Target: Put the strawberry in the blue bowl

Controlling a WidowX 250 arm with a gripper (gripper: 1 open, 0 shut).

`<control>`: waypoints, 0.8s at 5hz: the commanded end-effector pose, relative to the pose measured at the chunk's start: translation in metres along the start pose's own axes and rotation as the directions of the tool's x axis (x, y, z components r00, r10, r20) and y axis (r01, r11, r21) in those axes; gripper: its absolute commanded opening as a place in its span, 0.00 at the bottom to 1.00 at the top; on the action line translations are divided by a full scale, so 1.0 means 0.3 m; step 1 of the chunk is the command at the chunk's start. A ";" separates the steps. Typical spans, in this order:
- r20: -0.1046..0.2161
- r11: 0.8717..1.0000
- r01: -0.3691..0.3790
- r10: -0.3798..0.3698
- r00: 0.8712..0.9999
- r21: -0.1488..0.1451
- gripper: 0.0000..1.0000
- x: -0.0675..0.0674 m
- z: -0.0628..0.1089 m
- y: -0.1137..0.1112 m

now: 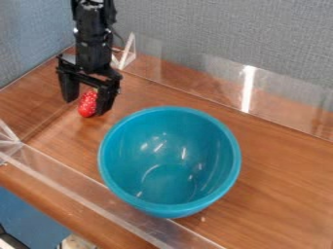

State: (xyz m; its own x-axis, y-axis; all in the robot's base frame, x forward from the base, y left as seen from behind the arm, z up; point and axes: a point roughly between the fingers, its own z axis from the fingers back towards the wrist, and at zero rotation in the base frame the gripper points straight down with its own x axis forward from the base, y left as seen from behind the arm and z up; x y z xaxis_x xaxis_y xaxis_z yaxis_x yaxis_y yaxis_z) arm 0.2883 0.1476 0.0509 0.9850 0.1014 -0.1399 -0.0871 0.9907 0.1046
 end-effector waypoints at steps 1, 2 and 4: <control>0.072 1.000 -0.007 0.006 0.997 0.011 1.00 0.035 0.055 0.008; 0.081 1.000 -0.003 0.002 0.997 0.004 1.00 0.046 0.046 0.003; 0.094 1.000 0.003 -0.003 0.996 -0.006 1.00 0.060 0.028 -0.002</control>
State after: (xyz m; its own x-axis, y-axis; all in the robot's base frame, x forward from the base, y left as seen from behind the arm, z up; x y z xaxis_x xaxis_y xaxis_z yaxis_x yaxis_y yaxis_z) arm 0.2964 0.1447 0.0389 0.9898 0.0898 -0.1105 -0.0814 0.9936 0.0782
